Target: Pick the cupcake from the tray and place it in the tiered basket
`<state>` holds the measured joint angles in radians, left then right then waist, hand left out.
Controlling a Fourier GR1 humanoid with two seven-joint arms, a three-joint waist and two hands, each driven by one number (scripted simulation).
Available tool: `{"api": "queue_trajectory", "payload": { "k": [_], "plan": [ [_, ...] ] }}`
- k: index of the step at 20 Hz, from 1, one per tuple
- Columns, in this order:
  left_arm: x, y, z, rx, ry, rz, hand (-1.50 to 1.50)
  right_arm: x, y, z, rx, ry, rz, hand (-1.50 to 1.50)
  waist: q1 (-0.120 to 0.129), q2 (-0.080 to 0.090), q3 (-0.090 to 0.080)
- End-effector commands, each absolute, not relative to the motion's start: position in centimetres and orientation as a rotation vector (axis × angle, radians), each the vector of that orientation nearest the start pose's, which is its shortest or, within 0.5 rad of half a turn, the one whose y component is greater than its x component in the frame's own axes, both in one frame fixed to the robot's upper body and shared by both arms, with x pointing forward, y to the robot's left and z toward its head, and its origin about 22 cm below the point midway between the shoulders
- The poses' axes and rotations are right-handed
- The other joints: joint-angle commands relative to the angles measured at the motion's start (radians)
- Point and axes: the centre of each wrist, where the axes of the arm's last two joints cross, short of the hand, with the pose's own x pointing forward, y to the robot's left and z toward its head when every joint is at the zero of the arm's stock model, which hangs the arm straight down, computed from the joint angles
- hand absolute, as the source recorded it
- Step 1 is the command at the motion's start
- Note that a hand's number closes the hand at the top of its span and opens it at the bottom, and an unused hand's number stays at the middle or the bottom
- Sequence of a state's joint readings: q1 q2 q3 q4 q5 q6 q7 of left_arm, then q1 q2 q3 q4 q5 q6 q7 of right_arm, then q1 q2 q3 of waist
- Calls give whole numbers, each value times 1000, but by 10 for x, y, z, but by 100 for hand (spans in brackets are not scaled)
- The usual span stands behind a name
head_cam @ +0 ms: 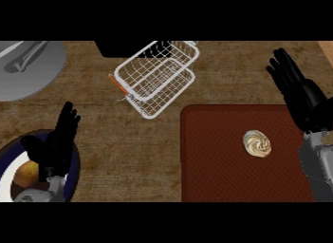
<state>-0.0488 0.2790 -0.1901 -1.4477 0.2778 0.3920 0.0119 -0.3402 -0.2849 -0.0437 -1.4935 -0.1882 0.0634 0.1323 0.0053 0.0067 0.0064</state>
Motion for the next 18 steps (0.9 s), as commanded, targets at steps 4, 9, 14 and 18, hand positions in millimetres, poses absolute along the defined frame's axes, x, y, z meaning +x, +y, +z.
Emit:
{"api": "queue_trajectory", "payload": {
  "k": [4, 9, 14, 18],
  "plan": [
    [253, 285, 23, 191, -1442, -3, 0, 293, -216, 85, -179, -1920, 83, 150, -6, -14, -6],
    [251, 281, 18, 155, -1429, -17, 0, 278, -281, 28, -782, -1541, -308, -150, -65, -5, -9],
    [255, 280, 30, 79, -1415, -73, 0, 256, -217, -3, -1015, -1618, -312, -150, -10, -9, -8],
    [258, 289, 36, 113, -1432, -75, 0, 248, -211, 7, -1138, -1532, -154, -150, -17, -12, -12]
  ]
}}
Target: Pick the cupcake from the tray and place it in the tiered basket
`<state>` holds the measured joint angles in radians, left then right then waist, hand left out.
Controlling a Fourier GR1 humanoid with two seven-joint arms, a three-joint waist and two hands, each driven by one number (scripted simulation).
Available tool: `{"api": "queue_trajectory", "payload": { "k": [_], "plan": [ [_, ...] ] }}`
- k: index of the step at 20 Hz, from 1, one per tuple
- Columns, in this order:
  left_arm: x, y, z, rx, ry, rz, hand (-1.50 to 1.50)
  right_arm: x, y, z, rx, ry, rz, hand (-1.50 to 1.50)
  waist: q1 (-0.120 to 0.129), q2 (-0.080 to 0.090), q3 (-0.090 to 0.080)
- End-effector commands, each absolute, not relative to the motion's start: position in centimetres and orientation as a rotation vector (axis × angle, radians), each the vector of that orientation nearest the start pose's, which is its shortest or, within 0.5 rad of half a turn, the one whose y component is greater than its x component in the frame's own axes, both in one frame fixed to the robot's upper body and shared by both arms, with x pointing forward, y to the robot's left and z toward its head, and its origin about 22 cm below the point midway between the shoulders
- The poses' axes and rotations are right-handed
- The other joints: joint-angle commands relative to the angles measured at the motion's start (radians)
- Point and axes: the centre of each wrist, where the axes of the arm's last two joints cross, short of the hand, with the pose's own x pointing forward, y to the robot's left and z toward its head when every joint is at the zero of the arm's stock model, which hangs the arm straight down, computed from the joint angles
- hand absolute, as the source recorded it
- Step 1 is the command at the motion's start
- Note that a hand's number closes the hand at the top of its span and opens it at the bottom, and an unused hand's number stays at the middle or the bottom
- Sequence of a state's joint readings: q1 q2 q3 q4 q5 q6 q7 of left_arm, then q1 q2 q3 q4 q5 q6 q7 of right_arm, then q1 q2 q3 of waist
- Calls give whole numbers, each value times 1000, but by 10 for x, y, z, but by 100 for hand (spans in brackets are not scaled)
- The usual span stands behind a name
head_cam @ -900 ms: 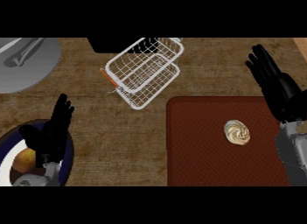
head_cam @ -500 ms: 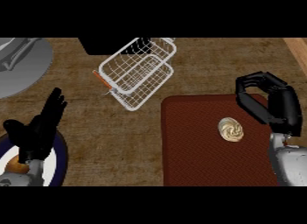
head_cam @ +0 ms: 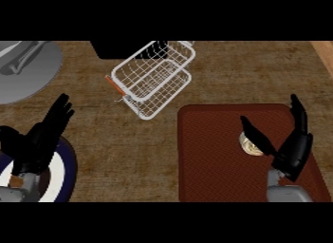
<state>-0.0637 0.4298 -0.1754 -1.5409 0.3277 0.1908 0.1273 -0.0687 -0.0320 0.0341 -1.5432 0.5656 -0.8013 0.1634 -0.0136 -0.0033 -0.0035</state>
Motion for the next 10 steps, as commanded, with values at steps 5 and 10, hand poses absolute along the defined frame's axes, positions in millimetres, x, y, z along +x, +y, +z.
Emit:
{"api": "queue_trajectory", "payload": {
  "k": [5, 10],
  "plan": [
    [253, 292, 28, 105, -1417, -94, 0, 233, -242, -7, -1232, -1215, 191, -150, -3, 1, -11],
    [257, 294, 32, 95, -1411, -99, 0, 224, -209, -8, -1058, -913, 464, -150, 15, 3, -9]
  ]
}}
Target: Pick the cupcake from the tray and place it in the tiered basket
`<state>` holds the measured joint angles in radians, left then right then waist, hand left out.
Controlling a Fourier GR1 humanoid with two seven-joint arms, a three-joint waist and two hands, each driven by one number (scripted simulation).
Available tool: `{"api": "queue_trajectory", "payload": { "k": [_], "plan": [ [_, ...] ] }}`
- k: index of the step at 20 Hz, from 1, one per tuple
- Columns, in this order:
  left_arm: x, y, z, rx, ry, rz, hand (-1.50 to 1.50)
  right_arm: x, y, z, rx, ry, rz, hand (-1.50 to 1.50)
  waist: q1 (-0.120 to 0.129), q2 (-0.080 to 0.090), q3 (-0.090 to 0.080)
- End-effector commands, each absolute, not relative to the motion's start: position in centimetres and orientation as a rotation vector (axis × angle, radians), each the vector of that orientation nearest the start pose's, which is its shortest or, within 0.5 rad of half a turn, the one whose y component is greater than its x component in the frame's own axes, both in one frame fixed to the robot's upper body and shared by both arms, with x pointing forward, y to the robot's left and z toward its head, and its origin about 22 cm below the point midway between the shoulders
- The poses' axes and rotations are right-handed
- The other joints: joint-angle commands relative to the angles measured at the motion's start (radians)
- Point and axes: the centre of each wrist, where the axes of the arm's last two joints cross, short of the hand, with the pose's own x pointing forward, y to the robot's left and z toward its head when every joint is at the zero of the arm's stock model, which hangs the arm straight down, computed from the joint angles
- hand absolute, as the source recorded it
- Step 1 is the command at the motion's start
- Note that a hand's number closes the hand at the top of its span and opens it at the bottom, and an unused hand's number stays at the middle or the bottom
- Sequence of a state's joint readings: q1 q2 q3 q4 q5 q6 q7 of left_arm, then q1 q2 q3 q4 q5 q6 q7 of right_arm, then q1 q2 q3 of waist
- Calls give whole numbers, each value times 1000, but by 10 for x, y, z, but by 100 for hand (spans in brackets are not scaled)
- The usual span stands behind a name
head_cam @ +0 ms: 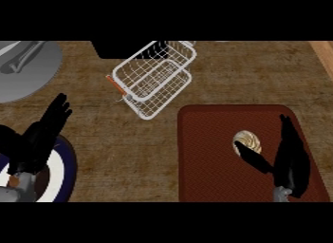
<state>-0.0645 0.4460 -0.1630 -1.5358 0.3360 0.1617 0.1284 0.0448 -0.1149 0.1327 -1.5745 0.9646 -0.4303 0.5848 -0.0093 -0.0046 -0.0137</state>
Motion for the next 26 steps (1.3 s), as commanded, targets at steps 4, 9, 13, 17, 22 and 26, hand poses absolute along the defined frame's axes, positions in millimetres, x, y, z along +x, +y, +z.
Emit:
{"api": "queue_trajectory", "payload": {
  "k": [4, 9, 13, 17, 22, 26],
  "plan": [
    [253, 288, 34, 79, -1413, -95, 0, 240, -171, 46, -1028, -804, 518, -150, 20, -3, 6],
    [259, 297, 35, 72, -1424, -98, 0, 254, -132, 108, -1073, -734, 480, -150, 13, 2, 12],
    [253, 287, 20, 80, -1406, -79, 0, 272, -127, 96, -1082, -687, 440, -150, 18, 5, 13],
    [256, 284, 29, 61, -1414, -75, 0, 272, -147, 57, -1077, -605, 438, -150, 15, 5, 14],
    [250, 296, 25, 81, -1407, -73, 0, 268, -153, 42, -1110, -595, 418, -150, 13, 4, 14],
    [263, 292, 45, 82, -1435, -99, 0, 287, -166, 32, -1150, -587, 425, -150, 13, 5, 14]
  ]
}}
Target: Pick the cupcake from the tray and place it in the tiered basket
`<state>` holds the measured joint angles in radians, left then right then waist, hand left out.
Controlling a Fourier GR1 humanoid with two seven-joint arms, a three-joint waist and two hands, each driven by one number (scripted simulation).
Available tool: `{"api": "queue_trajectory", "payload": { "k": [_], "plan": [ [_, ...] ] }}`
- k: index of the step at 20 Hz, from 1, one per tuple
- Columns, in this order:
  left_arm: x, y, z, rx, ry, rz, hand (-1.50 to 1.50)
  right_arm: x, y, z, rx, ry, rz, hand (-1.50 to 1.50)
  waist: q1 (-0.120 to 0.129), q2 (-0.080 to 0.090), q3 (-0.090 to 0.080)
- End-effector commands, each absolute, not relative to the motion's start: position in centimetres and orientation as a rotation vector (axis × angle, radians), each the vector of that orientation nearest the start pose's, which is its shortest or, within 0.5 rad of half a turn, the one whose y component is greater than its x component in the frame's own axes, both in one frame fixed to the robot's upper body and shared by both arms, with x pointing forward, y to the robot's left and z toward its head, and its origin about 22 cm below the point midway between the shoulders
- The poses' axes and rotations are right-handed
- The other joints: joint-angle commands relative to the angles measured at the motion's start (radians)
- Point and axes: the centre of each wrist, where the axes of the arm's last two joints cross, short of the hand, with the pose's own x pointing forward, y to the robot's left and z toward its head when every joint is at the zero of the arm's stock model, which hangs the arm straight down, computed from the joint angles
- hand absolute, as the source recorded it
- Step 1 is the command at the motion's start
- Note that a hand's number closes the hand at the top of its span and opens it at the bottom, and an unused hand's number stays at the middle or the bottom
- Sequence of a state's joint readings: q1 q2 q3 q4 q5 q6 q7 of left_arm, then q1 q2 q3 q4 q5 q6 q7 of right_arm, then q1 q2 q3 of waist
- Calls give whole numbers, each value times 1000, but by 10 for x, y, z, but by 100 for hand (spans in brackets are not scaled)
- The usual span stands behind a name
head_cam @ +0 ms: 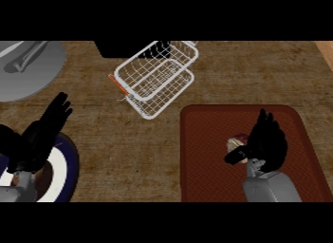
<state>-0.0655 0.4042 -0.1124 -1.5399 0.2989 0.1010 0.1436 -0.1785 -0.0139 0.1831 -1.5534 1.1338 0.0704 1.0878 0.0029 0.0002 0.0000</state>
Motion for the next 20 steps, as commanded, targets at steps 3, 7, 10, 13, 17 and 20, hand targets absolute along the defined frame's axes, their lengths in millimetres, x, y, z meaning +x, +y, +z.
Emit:
{"api": "queue_trajectory", "payload": {
  "k": [3, 7, 10, 13, 17, 20],
  "plan": [
    [265, 298, 27, 79, -1440, -94, 0, 281, -164, 23, -1187, -573, 423, -150, -2, 1, 0],
    [244, 300, 16, 80, -1412, -81, 0, 272, -192, 9, -1228, -570, 445, -150, -1, 0, 0],
    [258, 293, 38, 82, -1426, -111, 0, 277, -188, 8, -1214, -558, 453, -150, -2, 0, 0],
    [250, 291, 39, 76, -1431, -97, 0, 278, -173, 14, -1095, -488, 509, 150, 1, -1, 0],
    [255, 279, 42, 85, -1443, -87, 0, 282, -191, -3, -1058, -463, 563, 150, 0, 0, 0],
    [246, 294, 36, 78, -1421, -100, 0, 281, -198, -21, -1088, -470, 622, 150, 2, 0, 0]
  ]
}}
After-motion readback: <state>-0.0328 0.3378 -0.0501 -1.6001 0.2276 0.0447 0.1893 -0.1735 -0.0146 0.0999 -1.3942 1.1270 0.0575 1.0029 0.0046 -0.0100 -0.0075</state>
